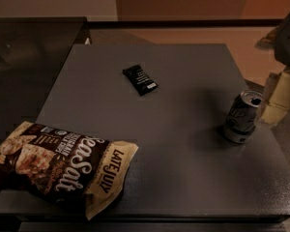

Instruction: Move 7up can near rxbar chocolate

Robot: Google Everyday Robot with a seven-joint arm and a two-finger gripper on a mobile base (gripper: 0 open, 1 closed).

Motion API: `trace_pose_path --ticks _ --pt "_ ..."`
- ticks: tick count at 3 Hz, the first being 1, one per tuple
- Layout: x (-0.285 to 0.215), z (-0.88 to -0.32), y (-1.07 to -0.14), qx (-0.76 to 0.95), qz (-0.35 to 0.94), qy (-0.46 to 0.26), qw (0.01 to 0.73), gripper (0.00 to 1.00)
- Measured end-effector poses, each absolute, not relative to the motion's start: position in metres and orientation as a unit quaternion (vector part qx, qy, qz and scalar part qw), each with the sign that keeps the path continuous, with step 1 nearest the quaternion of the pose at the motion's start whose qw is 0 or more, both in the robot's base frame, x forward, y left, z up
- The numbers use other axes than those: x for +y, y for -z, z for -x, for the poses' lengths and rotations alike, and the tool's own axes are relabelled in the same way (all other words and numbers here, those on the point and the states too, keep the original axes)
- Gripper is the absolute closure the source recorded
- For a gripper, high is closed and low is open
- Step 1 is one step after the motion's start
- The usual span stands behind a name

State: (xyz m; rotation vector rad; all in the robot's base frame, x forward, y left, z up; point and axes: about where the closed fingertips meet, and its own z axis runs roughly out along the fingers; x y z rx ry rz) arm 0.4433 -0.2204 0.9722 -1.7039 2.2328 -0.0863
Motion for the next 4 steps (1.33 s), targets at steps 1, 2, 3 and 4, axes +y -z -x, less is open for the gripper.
trace_pose_path --ticks 1,2,3,4 --pt "-0.231 -0.454 -0.958 0.792 0.585 0.016 0.175 0.0" --pt "-0.242 -0.467 -0.941 0.798 0.572 -0.003 0.191 0.0" --pt "-0.25 -0.472 -0.93 0.8 0.561 -0.031 0.212 0.0" --pt "-0.249 -0.468 -0.925 0.798 0.553 -0.069 0.231 0.0"
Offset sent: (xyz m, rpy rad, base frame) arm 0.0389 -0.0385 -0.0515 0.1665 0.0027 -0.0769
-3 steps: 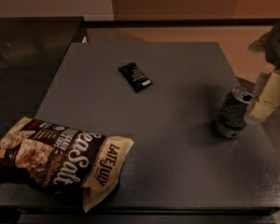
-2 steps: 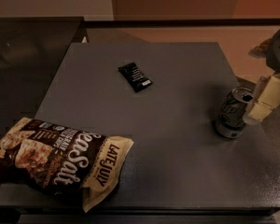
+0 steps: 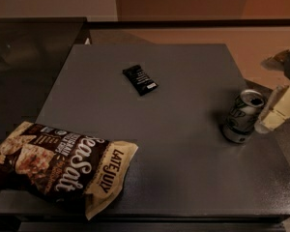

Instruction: Move 7up can near rxbar chocolate

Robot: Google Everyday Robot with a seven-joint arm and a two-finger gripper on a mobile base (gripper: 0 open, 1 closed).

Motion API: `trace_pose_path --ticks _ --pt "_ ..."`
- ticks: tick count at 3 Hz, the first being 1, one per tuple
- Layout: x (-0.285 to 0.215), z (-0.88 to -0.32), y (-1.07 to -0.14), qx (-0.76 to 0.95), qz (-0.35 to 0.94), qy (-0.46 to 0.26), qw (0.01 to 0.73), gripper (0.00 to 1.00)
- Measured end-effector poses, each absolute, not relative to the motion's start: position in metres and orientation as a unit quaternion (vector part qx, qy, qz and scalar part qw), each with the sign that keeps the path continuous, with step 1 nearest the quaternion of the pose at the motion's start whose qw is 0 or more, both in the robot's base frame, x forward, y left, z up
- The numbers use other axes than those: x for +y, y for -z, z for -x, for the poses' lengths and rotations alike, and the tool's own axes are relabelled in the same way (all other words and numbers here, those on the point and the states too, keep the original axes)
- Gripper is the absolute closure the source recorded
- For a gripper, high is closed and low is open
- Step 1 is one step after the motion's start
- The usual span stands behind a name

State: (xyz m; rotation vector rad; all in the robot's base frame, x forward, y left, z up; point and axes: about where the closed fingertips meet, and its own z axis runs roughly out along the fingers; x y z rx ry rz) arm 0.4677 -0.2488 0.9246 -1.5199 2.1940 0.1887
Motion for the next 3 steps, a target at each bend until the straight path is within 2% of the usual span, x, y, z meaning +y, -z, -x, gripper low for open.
trace_pose_path --ticks 2,3 --pt "-0.235 -0.455 -0.914 0.788 0.548 -0.134 0.247 0.0" --pt "-0.231 -0.449 -0.91 0.784 0.55 -0.147 0.249 0.17"
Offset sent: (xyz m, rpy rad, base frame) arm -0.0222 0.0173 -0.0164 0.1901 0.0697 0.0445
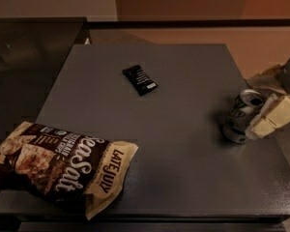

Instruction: Move 7up can near rxbar chocolate

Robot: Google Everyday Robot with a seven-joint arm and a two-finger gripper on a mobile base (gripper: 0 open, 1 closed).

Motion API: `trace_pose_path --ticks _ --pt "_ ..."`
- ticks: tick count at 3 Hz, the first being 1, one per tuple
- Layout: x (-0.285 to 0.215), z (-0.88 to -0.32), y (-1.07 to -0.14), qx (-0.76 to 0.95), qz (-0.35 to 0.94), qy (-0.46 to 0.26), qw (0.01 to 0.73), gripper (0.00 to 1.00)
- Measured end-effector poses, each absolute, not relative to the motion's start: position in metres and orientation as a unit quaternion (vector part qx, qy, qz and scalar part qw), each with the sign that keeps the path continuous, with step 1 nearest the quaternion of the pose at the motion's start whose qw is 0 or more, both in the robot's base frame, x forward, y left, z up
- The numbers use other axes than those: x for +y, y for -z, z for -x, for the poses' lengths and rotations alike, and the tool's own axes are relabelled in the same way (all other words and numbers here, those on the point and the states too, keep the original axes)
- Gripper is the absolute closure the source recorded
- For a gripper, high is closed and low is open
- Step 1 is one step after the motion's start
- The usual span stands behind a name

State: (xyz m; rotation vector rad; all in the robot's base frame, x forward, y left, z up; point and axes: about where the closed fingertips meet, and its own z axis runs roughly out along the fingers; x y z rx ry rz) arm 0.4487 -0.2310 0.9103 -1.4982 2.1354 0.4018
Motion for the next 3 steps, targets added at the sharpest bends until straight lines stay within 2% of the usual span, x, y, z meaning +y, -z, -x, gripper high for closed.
trace_pose_path --ticks 3 --pt "-0.22 -0.455 -0.919 0.783 0.549 -0.144 0.254 0.87"
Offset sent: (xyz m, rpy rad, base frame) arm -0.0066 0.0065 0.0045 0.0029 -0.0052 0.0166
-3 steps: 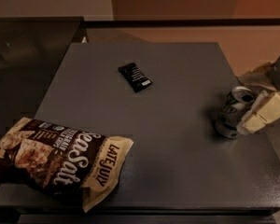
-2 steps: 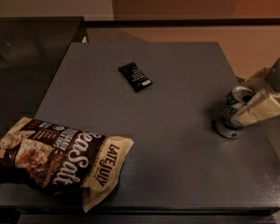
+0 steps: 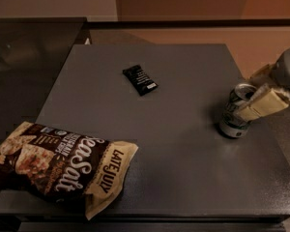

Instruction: Move 7up can near rxbar chocolate

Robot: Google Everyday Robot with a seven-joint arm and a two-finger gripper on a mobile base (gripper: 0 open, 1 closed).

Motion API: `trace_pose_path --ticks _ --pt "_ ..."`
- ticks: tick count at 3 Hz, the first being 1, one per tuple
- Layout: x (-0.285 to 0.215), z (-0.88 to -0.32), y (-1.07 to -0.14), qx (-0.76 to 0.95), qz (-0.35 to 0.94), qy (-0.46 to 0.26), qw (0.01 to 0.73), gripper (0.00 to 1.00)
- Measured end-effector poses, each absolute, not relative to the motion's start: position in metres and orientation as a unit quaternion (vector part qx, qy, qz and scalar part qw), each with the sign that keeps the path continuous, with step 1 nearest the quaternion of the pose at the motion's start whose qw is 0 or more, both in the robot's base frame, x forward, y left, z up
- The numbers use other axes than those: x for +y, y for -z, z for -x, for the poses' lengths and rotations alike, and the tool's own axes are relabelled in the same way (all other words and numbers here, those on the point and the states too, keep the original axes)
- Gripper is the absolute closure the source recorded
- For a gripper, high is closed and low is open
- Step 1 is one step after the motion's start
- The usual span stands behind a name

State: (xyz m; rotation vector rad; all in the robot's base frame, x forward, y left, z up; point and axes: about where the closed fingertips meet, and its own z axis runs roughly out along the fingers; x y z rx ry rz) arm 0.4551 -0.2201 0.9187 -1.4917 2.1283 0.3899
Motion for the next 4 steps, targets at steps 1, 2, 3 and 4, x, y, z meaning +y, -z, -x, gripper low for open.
trace_pose_path --ticks 1,2,3,4 --pt "-0.21 -0.481 -0.927 0.785 0.543 -0.134 0.265 1.0" --pt "-0.2 -0.512 -0.934 0.789 0.531 -0.133 0.278 1.0" --pt "-0.187 -0.541 -0.938 0.792 0.52 -0.132 0.29 1.0" --pt "-0.164 -0.567 -0.938 0.795 0.509 -0.14 0.3 1.0"
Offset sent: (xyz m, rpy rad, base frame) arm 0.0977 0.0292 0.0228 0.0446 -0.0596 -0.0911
